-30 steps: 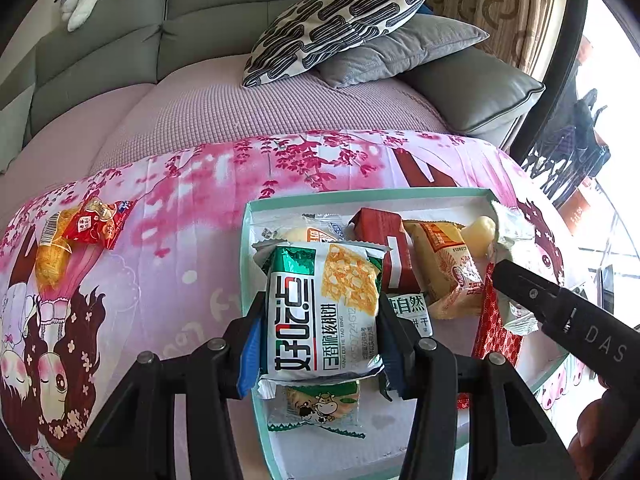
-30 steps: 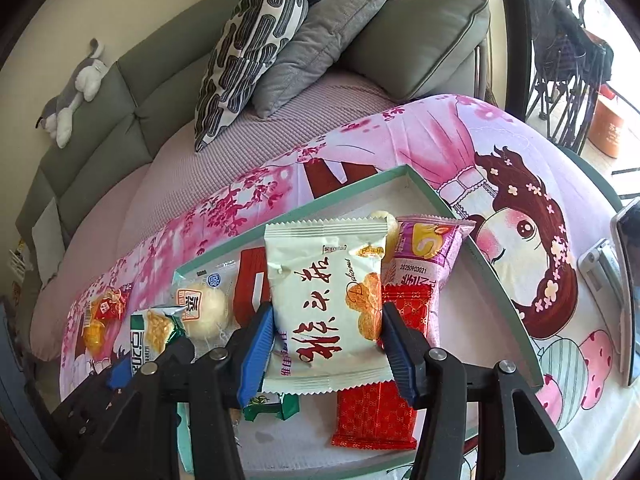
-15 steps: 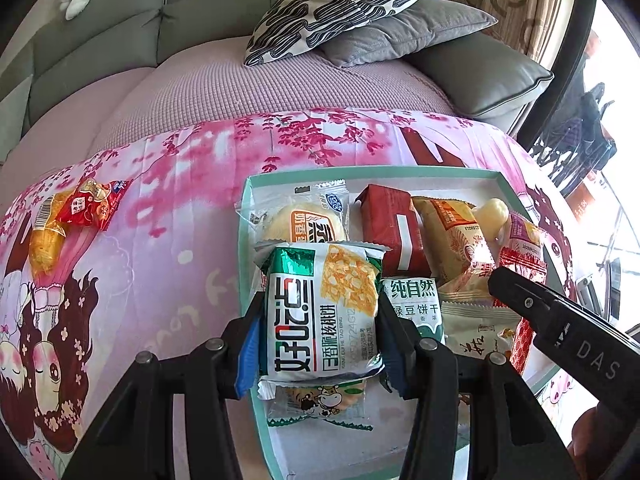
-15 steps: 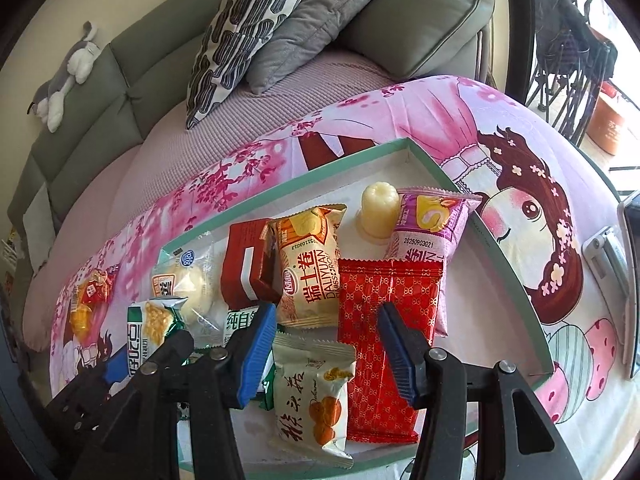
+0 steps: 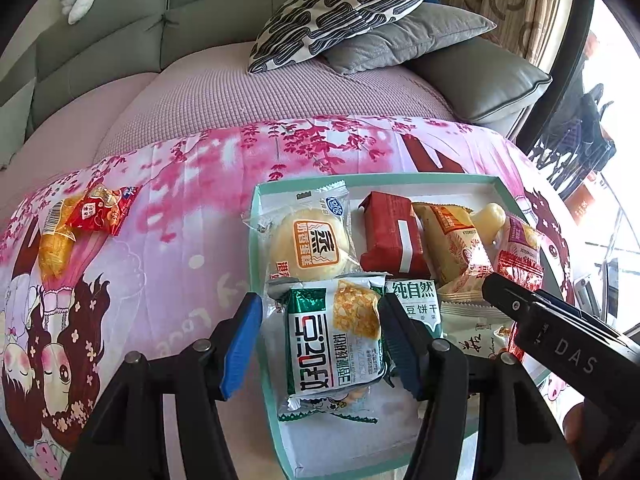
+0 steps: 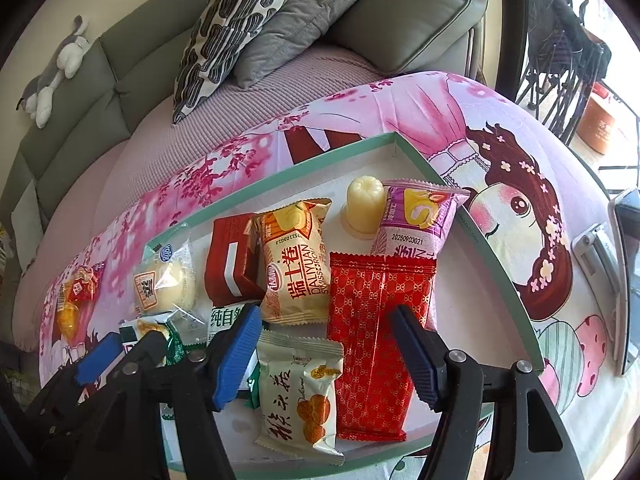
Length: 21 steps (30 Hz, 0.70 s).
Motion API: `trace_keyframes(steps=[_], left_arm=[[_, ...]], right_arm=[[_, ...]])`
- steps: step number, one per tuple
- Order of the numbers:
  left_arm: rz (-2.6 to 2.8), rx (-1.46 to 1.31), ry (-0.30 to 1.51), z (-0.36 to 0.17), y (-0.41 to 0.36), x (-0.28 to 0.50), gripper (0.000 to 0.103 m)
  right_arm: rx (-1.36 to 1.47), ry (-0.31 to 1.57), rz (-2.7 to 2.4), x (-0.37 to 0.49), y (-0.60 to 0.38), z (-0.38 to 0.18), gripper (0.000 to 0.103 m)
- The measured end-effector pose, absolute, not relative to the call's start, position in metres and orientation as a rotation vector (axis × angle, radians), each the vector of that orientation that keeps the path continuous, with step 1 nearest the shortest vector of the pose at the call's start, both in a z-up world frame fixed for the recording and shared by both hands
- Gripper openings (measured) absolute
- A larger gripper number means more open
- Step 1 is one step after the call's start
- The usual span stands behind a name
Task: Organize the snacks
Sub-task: 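Open both grippers to release the cracker and cookie packs in the tray, then move both grippers back to the yellow bread pack and red candy pack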
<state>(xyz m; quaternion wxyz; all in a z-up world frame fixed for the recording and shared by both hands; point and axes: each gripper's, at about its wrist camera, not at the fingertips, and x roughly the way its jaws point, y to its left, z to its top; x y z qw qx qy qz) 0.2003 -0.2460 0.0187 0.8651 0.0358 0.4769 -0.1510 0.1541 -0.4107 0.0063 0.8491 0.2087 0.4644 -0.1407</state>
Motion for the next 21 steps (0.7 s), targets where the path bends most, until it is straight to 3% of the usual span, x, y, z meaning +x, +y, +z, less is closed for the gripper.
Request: trace_keyframes(steps=[2, 4, 13, 21], left_arm=[[-0.304, 0.07, 0.991, 0.021, -0.242, 0.201, 0.065], [-0.285, 0.062, 0.983, 0.023, -0.236, 0.202, 0.072], [-0.108, 0.012, 0.937, 0.026, -0.194, 0.214, 0.084], [-0.043, 0.026, 0.932, 0.021, -0.182, 0.219, 0.085]], right_arm=[[0.44, 0.979, -0.309, 0.154, -0.412, 0.006, 0.079], [0.435, 0.98, -0.32, 0.154, -0.413, 0.006, 0.079], [0.396, 0.989, -0.326, 0.157, -0.408, 0.005, 0.086], [0.346, 1.003, -0.313, 0.16, -0.397, 0.004, 0.088]])
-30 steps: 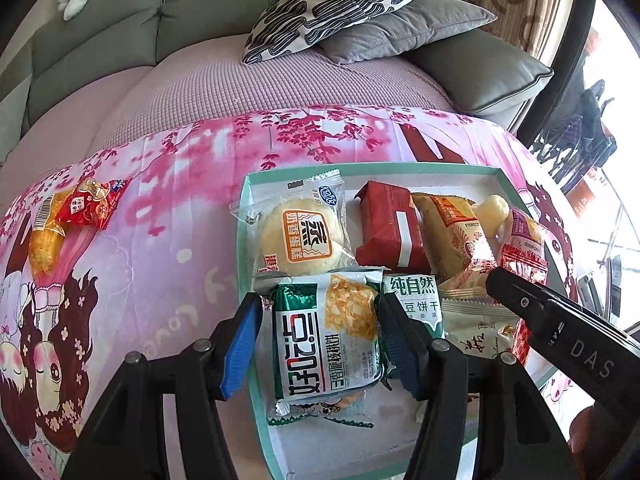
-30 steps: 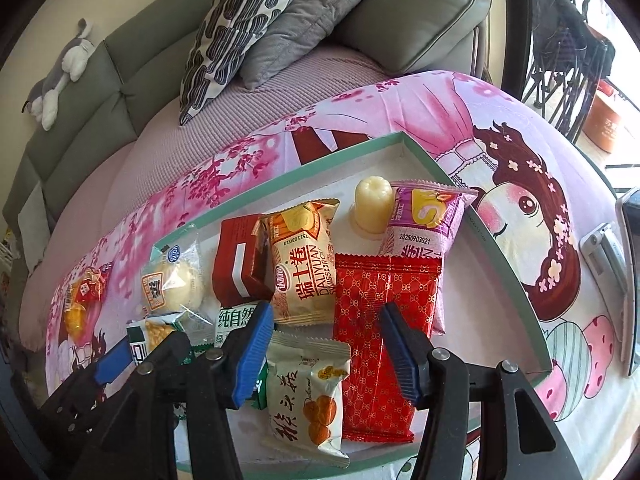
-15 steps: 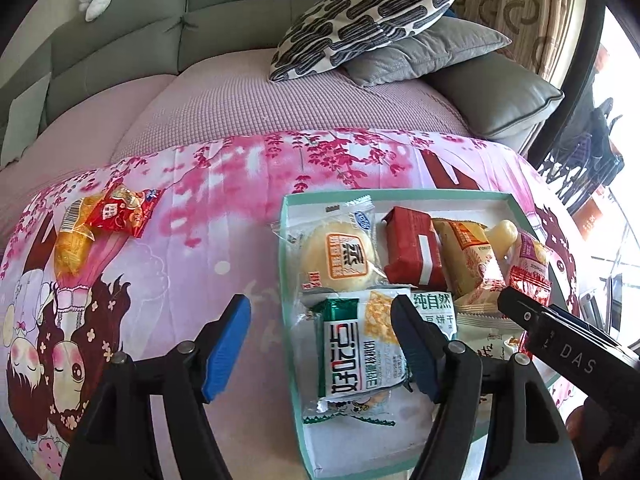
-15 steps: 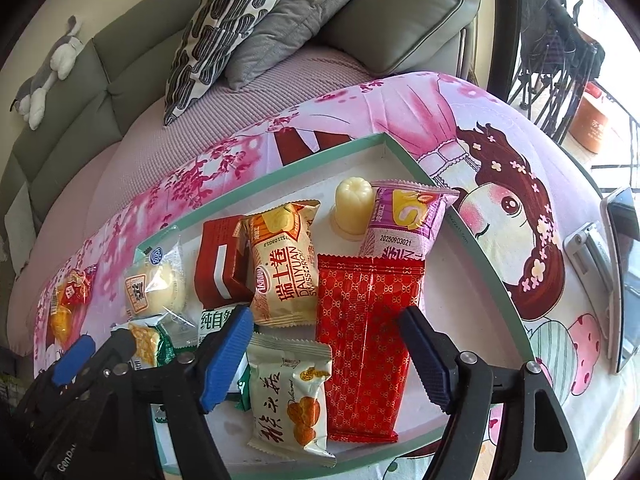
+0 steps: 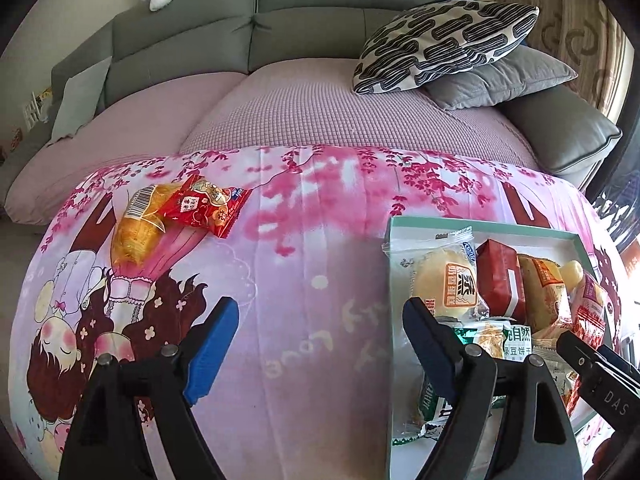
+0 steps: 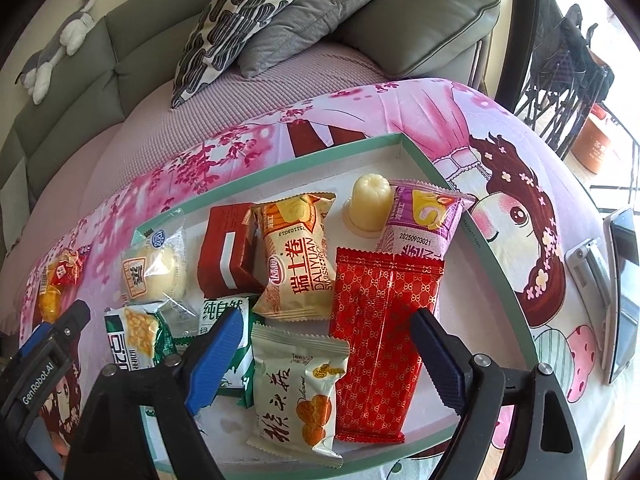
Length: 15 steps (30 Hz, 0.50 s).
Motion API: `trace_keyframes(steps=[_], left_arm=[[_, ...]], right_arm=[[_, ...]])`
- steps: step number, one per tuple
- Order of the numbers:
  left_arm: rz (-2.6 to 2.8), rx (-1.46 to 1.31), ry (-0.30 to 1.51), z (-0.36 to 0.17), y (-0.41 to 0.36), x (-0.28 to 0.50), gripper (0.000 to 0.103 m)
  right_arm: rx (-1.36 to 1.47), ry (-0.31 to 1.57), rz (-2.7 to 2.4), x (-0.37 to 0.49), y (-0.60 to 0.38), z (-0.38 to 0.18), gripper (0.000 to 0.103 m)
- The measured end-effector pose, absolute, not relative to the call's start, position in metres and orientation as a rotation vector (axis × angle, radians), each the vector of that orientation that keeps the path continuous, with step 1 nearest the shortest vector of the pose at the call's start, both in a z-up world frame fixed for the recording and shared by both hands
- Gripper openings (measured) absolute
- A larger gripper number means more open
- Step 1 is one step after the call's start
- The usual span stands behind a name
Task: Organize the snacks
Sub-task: 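Move both grippers back to the yellow bread pack and red candy pack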
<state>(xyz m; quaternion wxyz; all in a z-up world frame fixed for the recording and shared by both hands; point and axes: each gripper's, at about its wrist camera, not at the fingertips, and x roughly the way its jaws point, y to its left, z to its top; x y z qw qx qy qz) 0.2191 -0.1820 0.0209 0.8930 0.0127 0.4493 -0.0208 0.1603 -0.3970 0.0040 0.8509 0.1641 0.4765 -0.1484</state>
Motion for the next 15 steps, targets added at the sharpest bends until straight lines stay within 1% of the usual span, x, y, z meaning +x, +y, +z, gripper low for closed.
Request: trace_keyframes(steps=[1, 2, 3, 4, 5, 7, 15], left_arm=[[-0.044, 0.023, 0.933, 0.0207, -0.1819, 0.2191, 0.089], [-0.045, 0.018, 0.935, 0.0201, -0.1819, 0.2195, 0.096], [-0.047, 0.014, 0.937, 0.0195, -0.1817, 0.2196, 0.098], [-0.05, 0.011, 0.941, 0.0189, -0.1815, 0.2199, 0.1], [-0.051, 0.01, 0.943, 0.0184, -0.1814, 0.22, 0.1], [-0.047, 0.005, 0.947, 0.0174, -0.1805, 0.2206, 0.1], [-0.045, 0.0, 0.96, 0.0142, -0.179, 0.2223, 0.1]], right_arm=[[0.343, 1.004, -0.31, 0.1607, -0.3961, 0.004, 0.088], [0.341, 1.006, -0.309, 0.1609, -0.3954, 0.0038, 0.089], [0.338, 1.007, -0.308, 0.1611, -0.3947, 0.0035, 0.089], [0.334, 1.009, -0.307, 0.1615, -0.3941, 0.0031, 0.091], [0.329, 1.011, -0.308, 0.1618, -0.3933, 0.0025, 0.097], [0.322, 1.015, -0.31, 0.1627, -0.3922, 0.0015, 0.103], [0.309, 1.035, -0.313, 0.1647, -0.3905, -0.0029, 0.103]])
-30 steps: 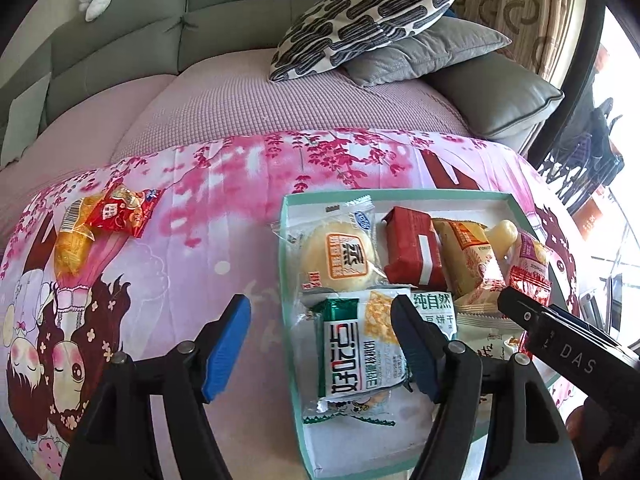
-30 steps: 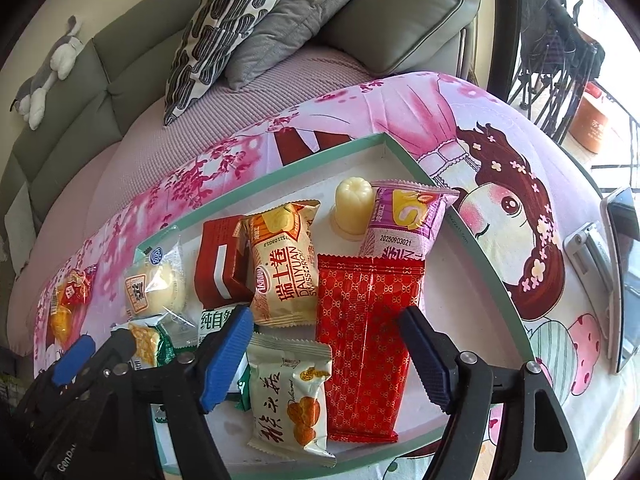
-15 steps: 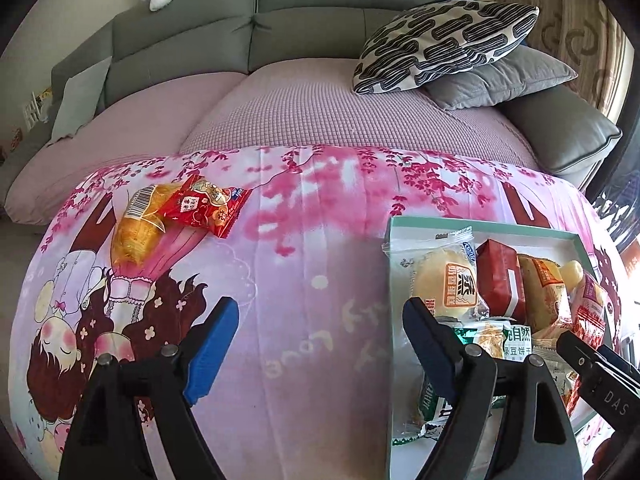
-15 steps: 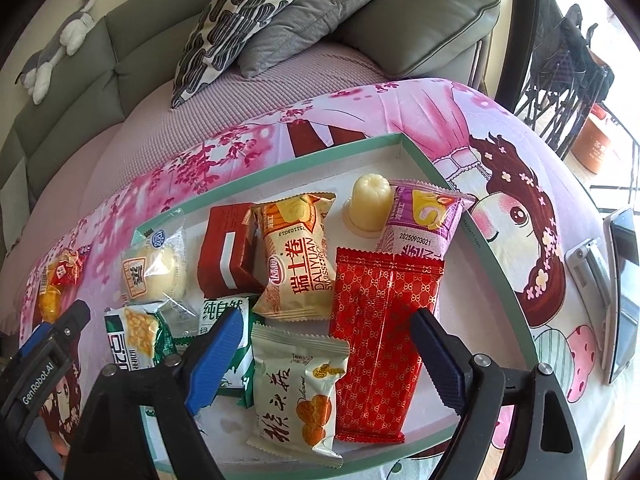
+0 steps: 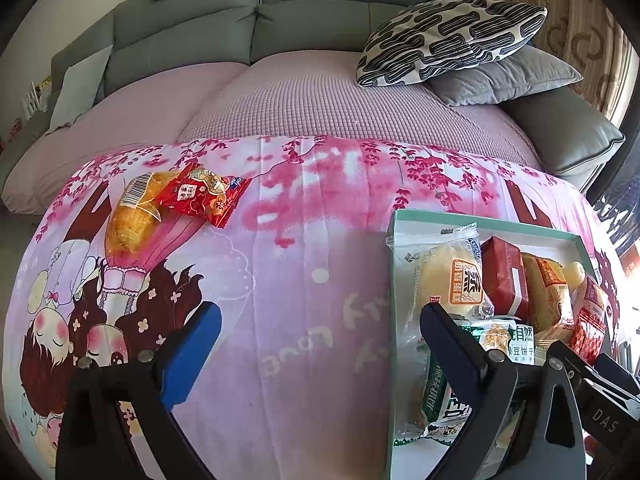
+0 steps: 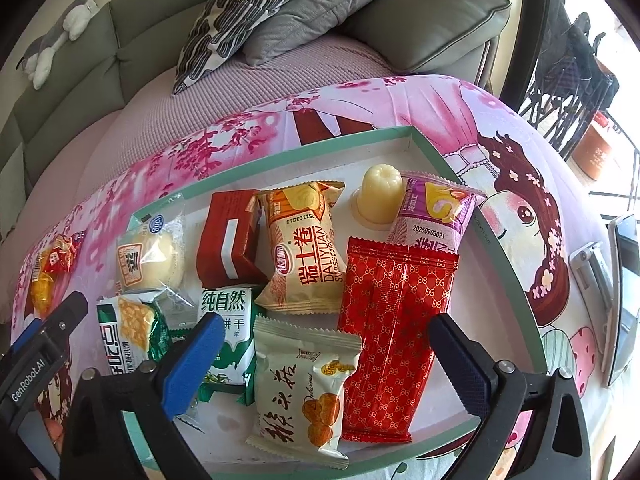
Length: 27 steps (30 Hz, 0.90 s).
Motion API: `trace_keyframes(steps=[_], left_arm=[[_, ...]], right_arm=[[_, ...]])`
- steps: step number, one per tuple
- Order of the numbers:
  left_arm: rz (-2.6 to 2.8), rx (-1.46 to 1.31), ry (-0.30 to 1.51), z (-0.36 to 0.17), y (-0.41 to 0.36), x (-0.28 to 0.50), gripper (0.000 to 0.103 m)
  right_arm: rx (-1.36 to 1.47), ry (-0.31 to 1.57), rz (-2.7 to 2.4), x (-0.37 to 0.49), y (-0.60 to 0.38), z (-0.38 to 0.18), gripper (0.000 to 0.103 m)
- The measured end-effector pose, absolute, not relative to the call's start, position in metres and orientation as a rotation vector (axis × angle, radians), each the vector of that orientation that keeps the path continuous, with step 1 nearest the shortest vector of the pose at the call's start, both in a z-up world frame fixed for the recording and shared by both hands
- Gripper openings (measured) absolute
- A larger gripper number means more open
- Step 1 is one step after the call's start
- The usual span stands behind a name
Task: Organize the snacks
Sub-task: 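Move both grippers back to the yellow bread pack and red candy pack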
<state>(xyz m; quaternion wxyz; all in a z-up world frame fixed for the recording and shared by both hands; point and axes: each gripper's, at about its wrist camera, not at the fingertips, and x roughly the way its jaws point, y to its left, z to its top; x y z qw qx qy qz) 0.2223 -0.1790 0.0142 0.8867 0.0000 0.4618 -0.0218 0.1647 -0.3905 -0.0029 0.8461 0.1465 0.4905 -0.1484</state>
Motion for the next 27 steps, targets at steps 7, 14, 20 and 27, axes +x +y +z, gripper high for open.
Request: trace_keyframes(steps=[7, 14, 20, 27], left_arm=[[-0.05, 0.017, 0.962, 0.017, -0.178, 0.222, 0.1], [0.014, 0.022, 0.928, 0.029, -0.152, 0.223, 0.1], [0.181, -0.019, 0.932, 0.03, -0.101, 0.227, 0.1], [0.231, -0.05, 0.911, 0.036, -0.072, 0.222, 0.1]], right_arm=[[0.293, 0.999, -0.288, 0.164, -0.382, 0.007, 0.103], [0.26, 0.952, -0.198, 0.166, -0.355, 0.02, 0.103], [0.256, 0.947, -0.143, 0.169, -0.334, 0.022, 0.103], [0.262, 0.94, -0.078, 0.171, -0.31, 0.023, 0.103]])
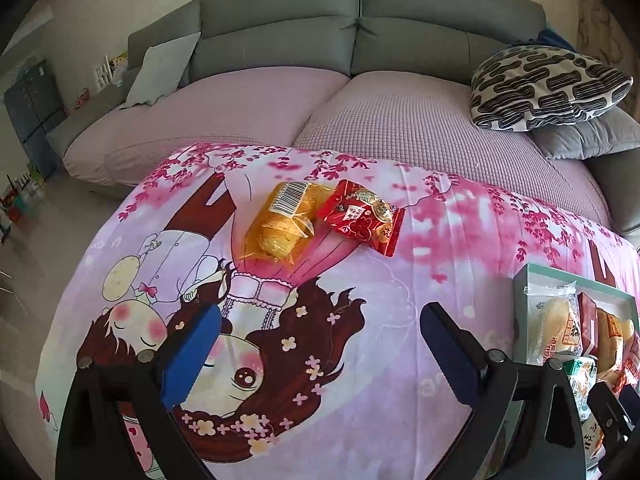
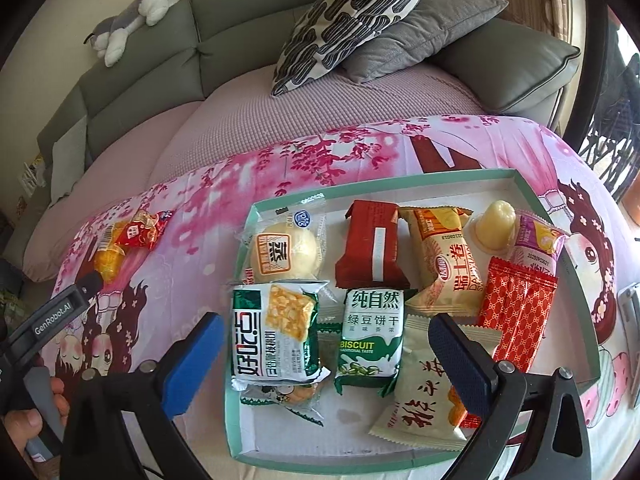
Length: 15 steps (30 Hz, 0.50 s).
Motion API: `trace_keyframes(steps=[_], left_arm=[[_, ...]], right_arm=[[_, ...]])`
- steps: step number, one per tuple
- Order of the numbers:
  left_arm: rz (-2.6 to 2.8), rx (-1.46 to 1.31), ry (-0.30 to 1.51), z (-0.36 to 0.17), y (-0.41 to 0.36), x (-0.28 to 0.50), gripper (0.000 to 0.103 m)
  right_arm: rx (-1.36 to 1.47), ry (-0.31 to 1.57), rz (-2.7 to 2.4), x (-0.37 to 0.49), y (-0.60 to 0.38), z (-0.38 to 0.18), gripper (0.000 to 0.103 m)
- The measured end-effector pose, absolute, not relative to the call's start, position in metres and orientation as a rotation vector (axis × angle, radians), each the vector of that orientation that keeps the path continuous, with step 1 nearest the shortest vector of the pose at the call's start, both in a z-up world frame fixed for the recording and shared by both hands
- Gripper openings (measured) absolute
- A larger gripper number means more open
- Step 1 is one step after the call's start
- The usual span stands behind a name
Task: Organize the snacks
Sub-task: 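Move both grippers back to the yellow bread pack and red candy pack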
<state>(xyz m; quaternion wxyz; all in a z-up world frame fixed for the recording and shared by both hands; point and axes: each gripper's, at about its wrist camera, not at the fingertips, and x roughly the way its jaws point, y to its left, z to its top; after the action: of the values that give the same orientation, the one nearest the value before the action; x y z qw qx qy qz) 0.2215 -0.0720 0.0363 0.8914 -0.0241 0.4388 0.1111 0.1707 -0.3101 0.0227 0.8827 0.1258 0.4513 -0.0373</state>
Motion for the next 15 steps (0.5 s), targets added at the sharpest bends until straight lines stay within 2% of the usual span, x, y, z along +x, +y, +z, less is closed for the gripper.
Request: trace_keyframes(steps=[15], left_arm=[[0.23, -0.098, 0.891, 0.044, -0.039, 0.222, 0.1]], right_arm=[[0.233, 0.908, 0.037, 0.188, -0.257, 0.024, 0.103]])
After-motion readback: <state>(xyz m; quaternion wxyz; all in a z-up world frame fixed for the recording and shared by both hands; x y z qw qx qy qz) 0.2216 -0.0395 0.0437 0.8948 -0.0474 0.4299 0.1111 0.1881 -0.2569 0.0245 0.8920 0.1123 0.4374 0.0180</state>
